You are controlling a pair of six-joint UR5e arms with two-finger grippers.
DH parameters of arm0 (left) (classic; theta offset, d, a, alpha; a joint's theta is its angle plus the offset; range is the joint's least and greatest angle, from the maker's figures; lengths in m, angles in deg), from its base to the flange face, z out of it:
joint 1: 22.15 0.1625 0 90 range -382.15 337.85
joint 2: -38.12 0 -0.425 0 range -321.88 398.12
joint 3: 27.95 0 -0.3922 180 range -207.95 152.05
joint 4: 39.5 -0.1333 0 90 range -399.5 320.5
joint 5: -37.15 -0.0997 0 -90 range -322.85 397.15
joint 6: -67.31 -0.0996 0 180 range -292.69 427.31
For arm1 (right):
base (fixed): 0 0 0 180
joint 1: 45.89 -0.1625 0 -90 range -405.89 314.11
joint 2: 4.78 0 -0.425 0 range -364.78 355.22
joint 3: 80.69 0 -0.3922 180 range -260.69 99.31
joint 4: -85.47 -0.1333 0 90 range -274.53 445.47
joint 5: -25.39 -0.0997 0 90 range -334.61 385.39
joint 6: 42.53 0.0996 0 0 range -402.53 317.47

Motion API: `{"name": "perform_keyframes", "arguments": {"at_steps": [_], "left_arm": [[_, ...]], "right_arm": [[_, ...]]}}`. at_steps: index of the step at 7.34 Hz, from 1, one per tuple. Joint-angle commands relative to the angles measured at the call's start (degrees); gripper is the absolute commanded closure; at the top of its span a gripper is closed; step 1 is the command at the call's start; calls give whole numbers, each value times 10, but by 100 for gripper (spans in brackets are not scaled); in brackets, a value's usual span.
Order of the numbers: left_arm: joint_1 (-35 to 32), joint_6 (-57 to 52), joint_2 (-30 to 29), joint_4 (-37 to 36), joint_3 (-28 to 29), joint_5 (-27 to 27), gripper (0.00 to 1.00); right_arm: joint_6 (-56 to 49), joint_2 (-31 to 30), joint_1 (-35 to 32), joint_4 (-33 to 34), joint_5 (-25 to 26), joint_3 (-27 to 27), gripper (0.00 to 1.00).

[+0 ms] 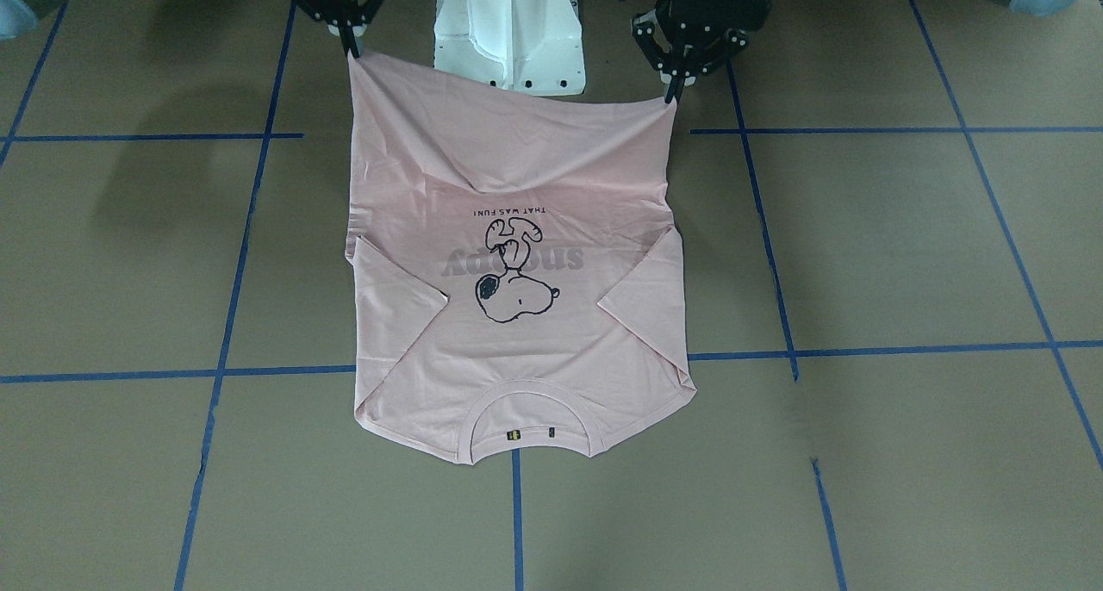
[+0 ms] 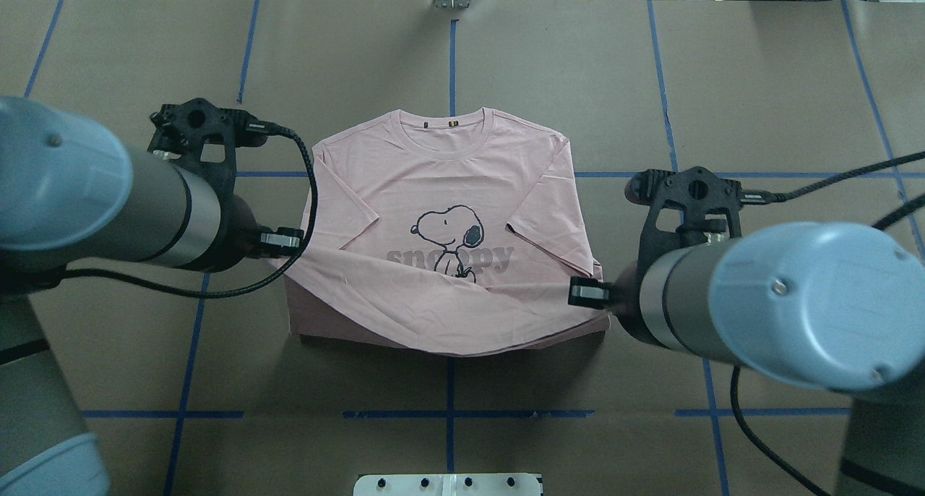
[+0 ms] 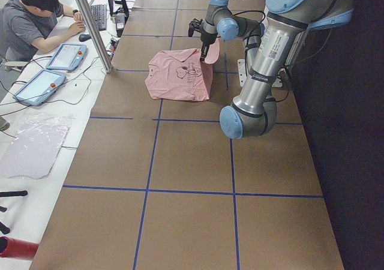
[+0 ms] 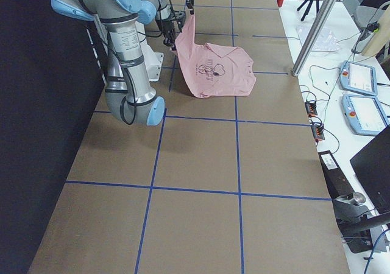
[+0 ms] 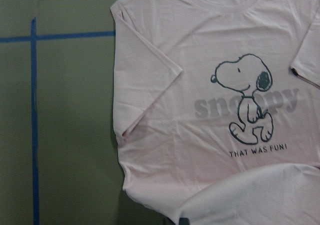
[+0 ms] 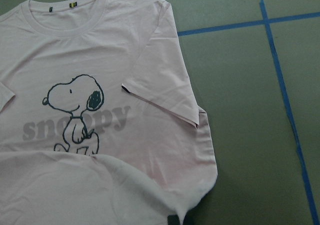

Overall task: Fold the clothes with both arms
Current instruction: 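Lift the hem with both grippers and fold it toward the collar, then release the hem and raise both grippers away from the shirt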

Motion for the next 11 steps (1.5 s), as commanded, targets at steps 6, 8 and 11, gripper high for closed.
{"name": "perform_keyframes", "arguments": {"at_steps": [6, 8, 11], "left_arm": [[-106, -89, -52, 242, 325, -2, 100], [-119, -98, -89, 356, 471, -4, 100], [-141, -181, -91, 428, 535, -3, 0]], "right_arm": [[-114, 73, -175, -290, -56, -401, 100], [-134, 118, -208, -407, -57, -576, 100], [-175, 148, -233, -464, -64, -679, 0]]}}
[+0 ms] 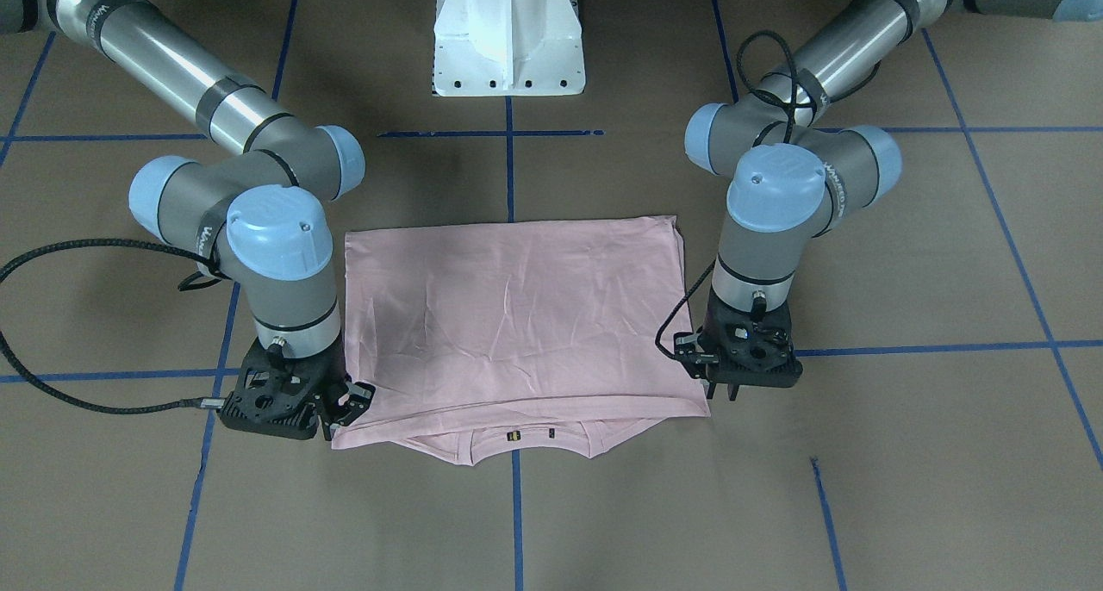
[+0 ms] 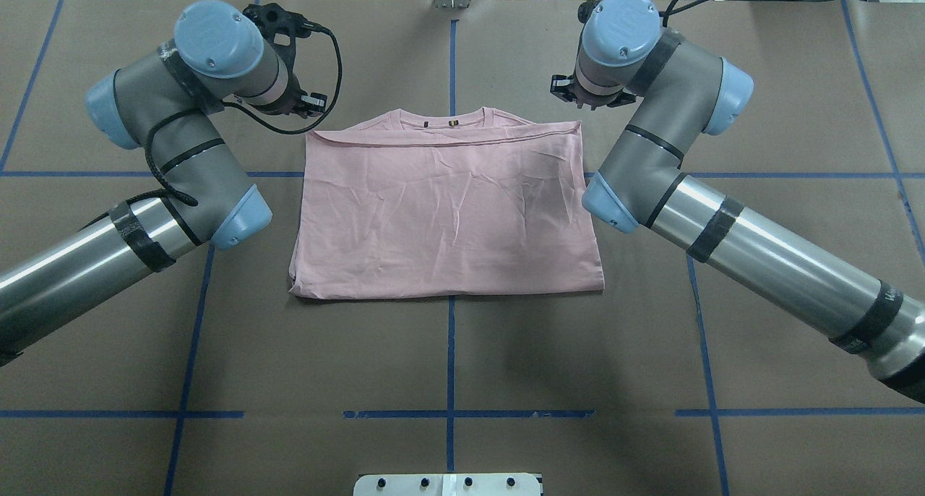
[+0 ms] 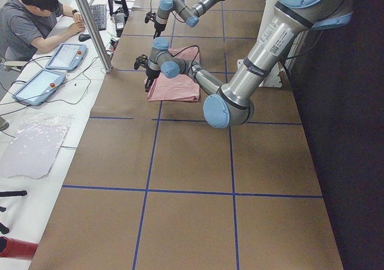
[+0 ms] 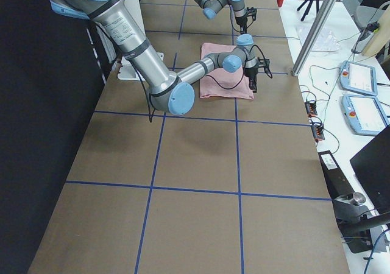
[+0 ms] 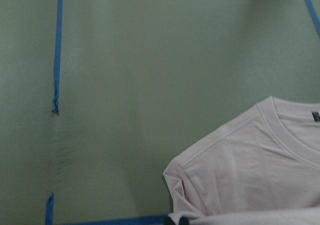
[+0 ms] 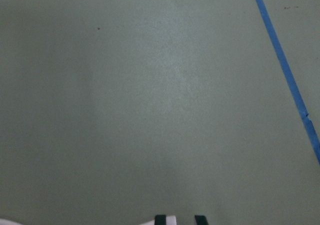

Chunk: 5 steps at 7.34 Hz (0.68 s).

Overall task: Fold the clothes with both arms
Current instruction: 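Release the hem and raise both grippers away from the shirt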

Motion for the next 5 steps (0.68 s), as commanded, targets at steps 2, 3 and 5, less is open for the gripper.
{"name": "perform_keyframes", "arguments": {"at_steps": [2, 3, 5], "left_arm": [[-16, -71, 32, 22, -31, 3, 0], [-11, -69, 71, 23, -92, 3, 0], [15, -16, 153, 24, -192, 43, 0]], "right_arm": [[-45, 9, -17, -12, -41, -1, 0], [-60, -6, -24, -8, -82, 30, 0], [-60, -46, -24, -8, -87, 93, 0]]}}
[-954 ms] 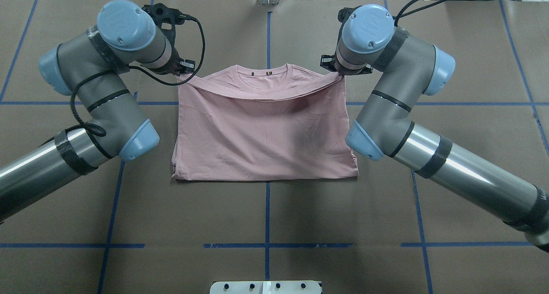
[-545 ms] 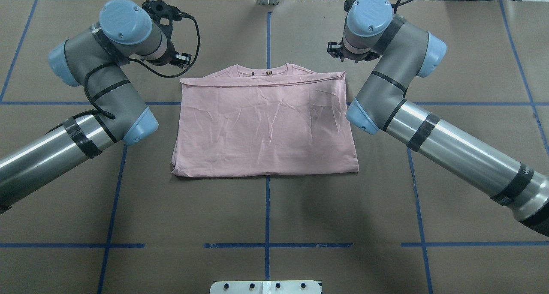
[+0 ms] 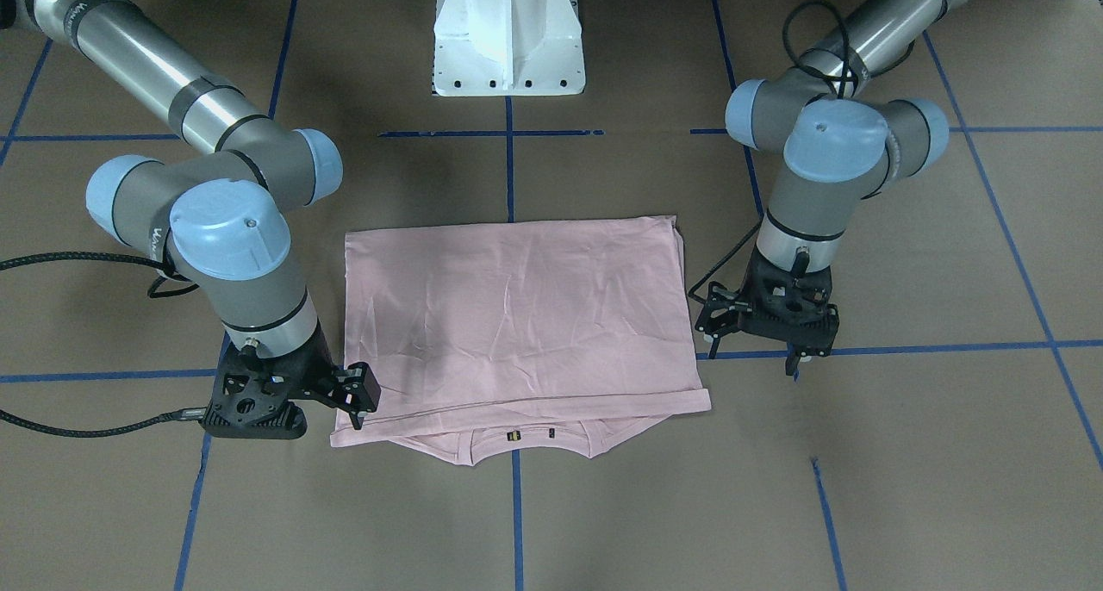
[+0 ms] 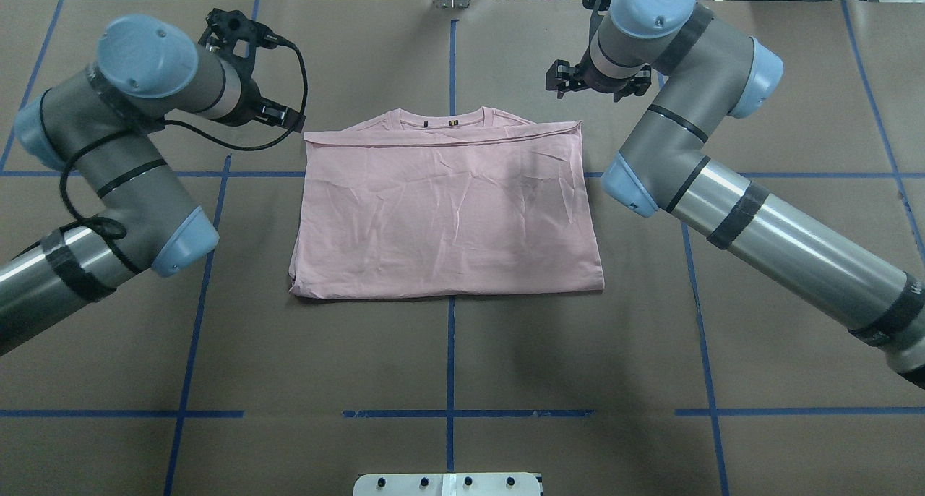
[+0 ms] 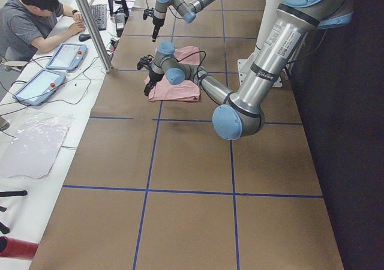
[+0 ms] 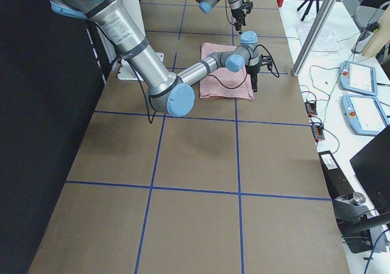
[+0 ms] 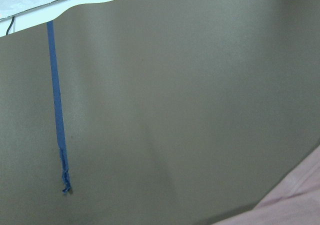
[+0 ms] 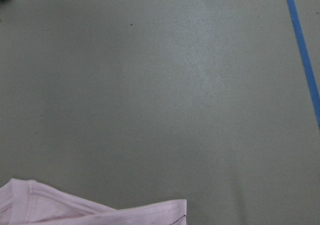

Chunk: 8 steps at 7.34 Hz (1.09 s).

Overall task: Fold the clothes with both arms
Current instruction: 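Release the hem and raise both grippers away from the shirt, then lower the left gripper to the folded shirt's edge nearest it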

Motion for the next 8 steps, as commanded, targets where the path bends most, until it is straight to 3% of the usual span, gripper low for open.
{"name": "perform_keyframes", "arguments": {"at_steps": [1, 3, 4, 8], "left_arm": [[59, 99, 78, 21, -88, 24, 0], [117, 188, 123, 83, -94, -5, 22], [143, 213, 125, 88, -94, -25, 23], [162, 217, 127, 87, -105, -25, 24]], "right_arm": [[-3, -21, -1, 0, -8, 37, 0], [-3, -21, -1, 0, -7, 38, 0], [-3, -21, -1, 0, -7, 38, 0], [-3, -21, -3, 0, -7, 38, 0]]}}
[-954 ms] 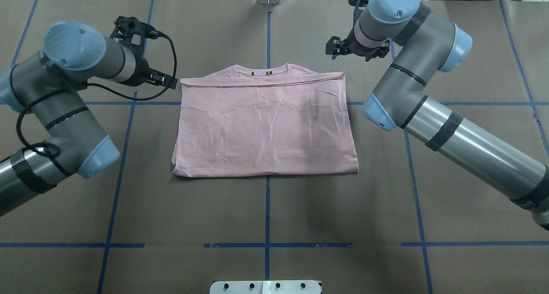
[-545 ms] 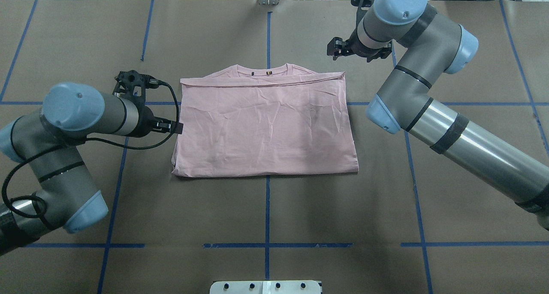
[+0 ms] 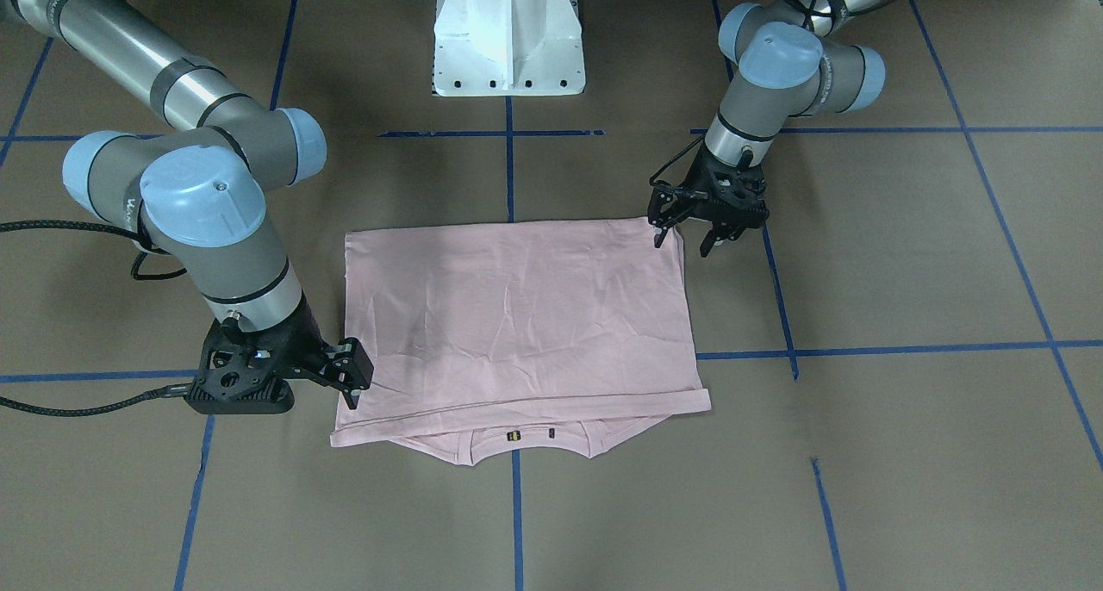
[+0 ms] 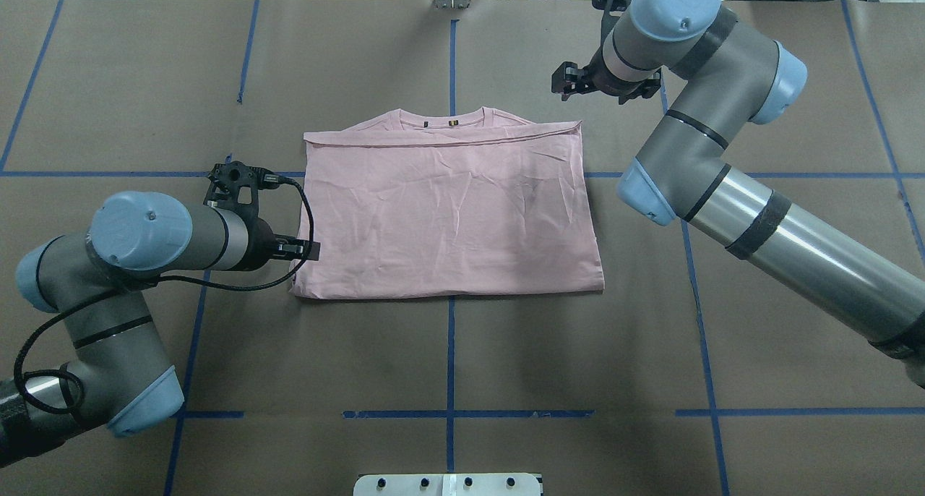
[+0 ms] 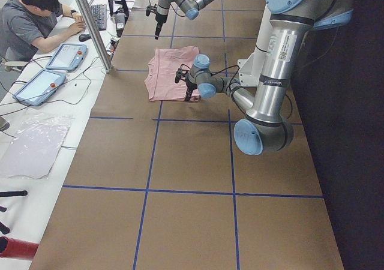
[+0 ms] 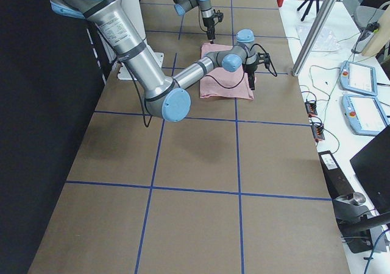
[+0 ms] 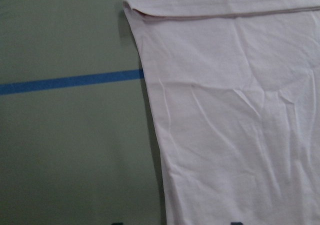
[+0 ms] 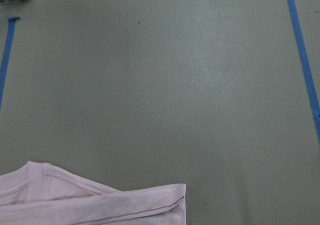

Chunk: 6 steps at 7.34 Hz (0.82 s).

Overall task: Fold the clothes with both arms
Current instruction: 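Lower the left gripper to the folded shirt's edge nearest it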

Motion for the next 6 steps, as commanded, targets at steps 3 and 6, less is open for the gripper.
{"name": "perform_keyframes", "arguments": {"at_steps": [3, 6], "left_arm": [[25, 2, 5, -1, -2, -2, 24], [32, 2, 13, 0, -3, -2, 31]], "right_arm": [[1, -1, -1, 0, 2, 0, 0], [0, -1, -1, 0, 2, 0, 0]]}}
